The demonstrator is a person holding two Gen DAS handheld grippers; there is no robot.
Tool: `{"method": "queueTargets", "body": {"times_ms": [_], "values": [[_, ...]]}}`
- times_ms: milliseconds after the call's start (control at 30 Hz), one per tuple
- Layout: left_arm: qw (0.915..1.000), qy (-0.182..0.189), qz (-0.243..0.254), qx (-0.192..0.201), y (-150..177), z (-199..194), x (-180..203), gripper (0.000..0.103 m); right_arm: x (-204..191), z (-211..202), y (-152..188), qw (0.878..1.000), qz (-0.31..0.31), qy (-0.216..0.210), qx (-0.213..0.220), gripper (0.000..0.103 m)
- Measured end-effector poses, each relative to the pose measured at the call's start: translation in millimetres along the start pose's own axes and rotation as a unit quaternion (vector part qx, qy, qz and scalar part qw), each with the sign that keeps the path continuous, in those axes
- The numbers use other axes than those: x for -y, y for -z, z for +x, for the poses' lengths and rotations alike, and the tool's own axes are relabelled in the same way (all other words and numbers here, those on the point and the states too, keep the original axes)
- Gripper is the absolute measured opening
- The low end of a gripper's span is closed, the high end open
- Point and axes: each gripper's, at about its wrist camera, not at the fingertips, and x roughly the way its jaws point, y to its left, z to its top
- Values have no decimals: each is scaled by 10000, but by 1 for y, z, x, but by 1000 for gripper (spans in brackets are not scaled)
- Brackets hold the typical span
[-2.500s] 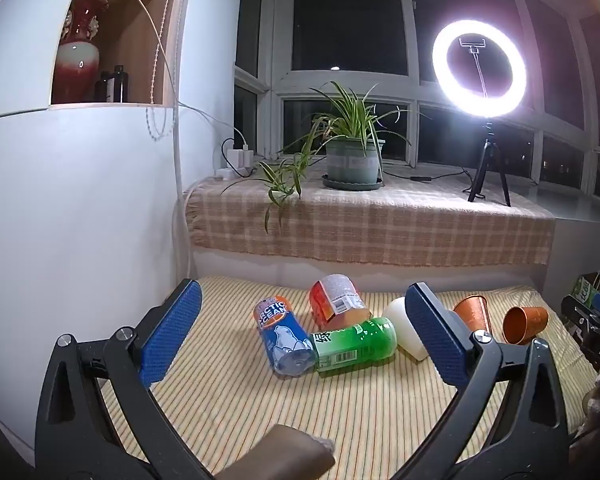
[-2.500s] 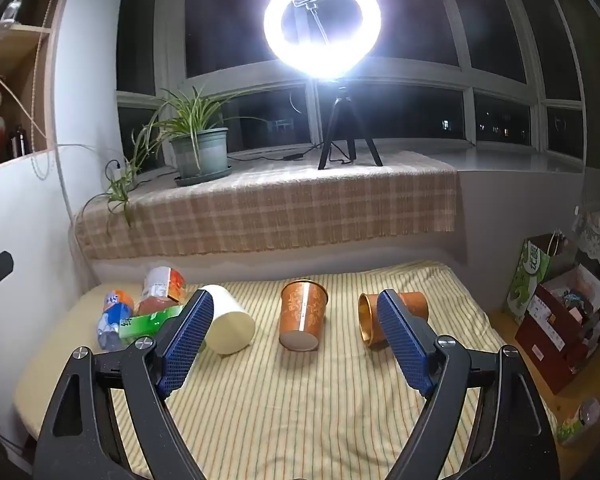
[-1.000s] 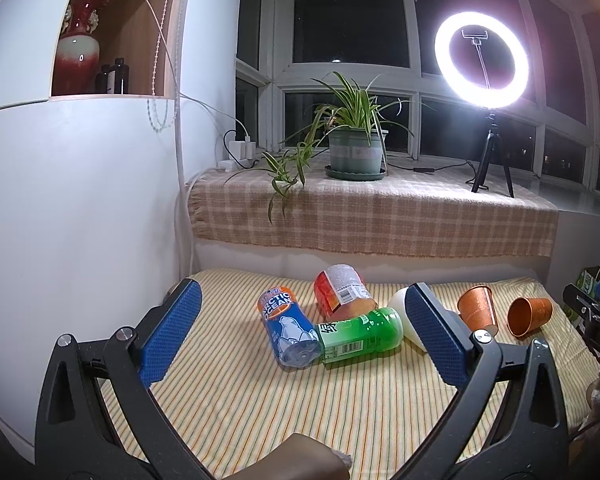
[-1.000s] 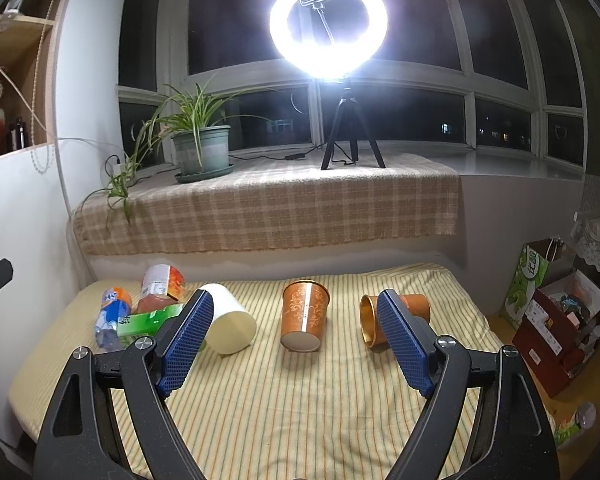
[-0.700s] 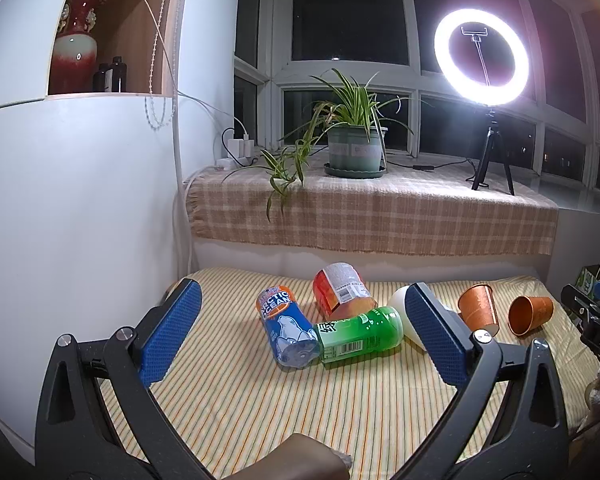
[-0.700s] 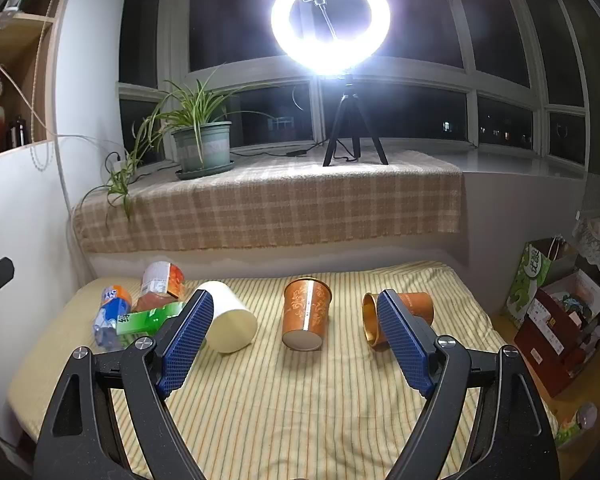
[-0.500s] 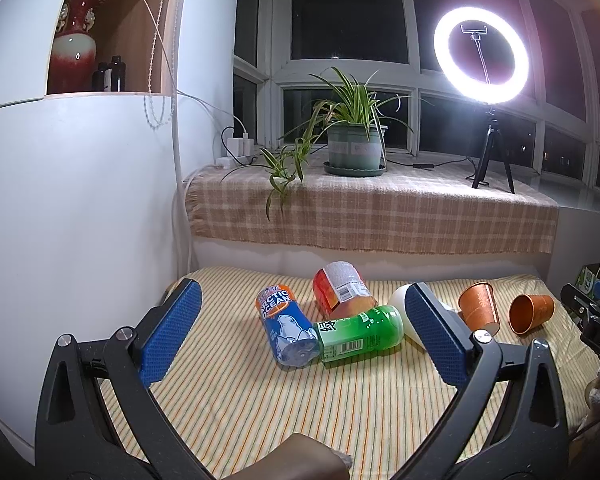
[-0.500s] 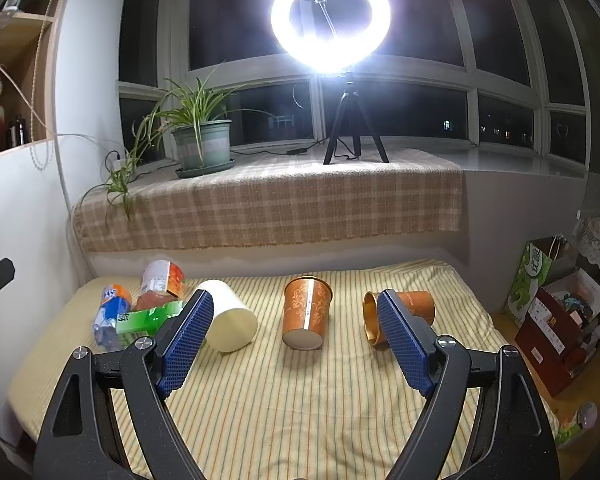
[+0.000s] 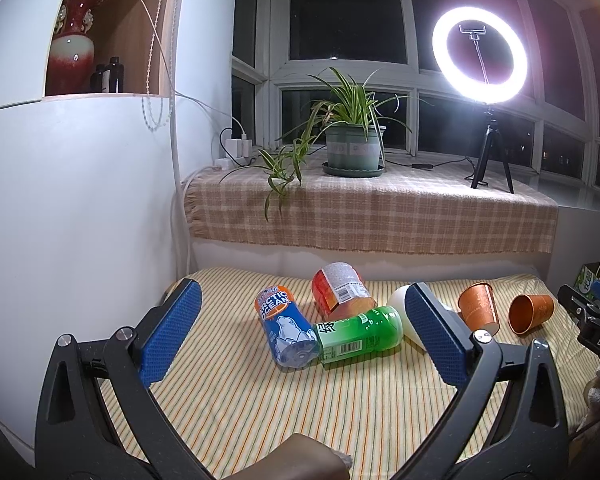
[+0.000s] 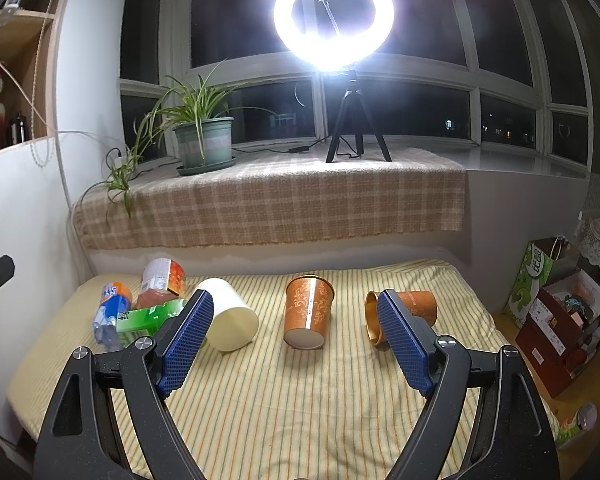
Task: Flip cup upright
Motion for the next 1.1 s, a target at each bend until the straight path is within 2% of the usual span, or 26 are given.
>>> {"method": "queueTargets", "body": {"times_ms": [300,633,867,1100], "values": [[10000,-10,-23,-23,3,4,2,103,-6,7,0,9999,-41,-41,-115,84],[9998,-91,-78,-130,5,12,-11,103,-26,31,-9,9988,-292,-308,-245,84],[9995,-204,-61,-227,11,18,-25,103,-48,64,-21,9941,-519,-811,-495,84],[9980,-301,-122,-548,24,27,-42,103,-78,111,-28,9831,-737,-1380,-952,84]]}}
